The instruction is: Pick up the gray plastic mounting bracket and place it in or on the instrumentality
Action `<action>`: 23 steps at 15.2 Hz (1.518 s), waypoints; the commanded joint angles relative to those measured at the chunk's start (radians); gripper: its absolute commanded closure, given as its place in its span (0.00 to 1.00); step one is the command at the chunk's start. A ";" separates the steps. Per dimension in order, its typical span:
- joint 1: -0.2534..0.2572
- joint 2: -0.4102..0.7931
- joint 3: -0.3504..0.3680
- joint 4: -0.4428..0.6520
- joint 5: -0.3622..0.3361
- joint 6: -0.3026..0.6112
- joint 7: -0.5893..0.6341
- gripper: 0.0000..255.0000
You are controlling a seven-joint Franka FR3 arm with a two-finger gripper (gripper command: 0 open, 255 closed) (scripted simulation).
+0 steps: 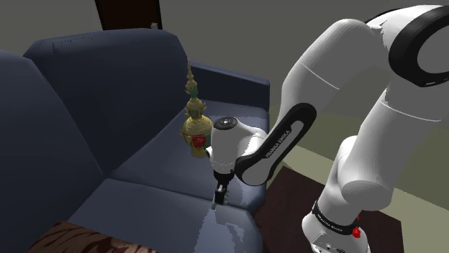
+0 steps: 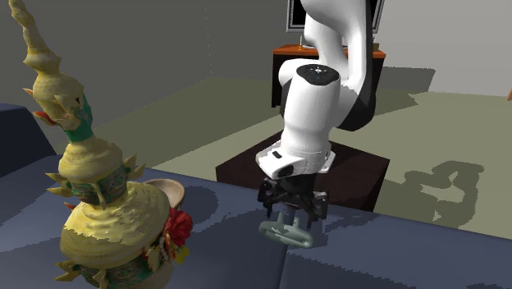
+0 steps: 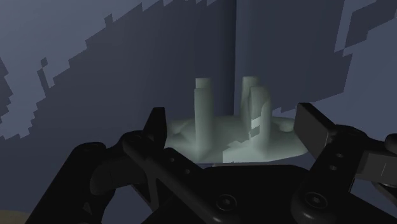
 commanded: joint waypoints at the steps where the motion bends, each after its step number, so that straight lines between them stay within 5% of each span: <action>1: -0.003 0.016 0.002 0.000 -0.013 0.016 0.011 0.00; 8: -0.003 0.016 0.001 0.000 -0.013 0.016 0.011 0.00; 9: -0.003 0.016 0.001 0.000 -0.013 0.016 0.011 1.00; 18: -0.003 0.016 0.001 0.000 -0.013 0.016 0.011 1.00; 23: 0.015 -0.068 -0.004 0.005 0.050 -0.069 -0.038 1.00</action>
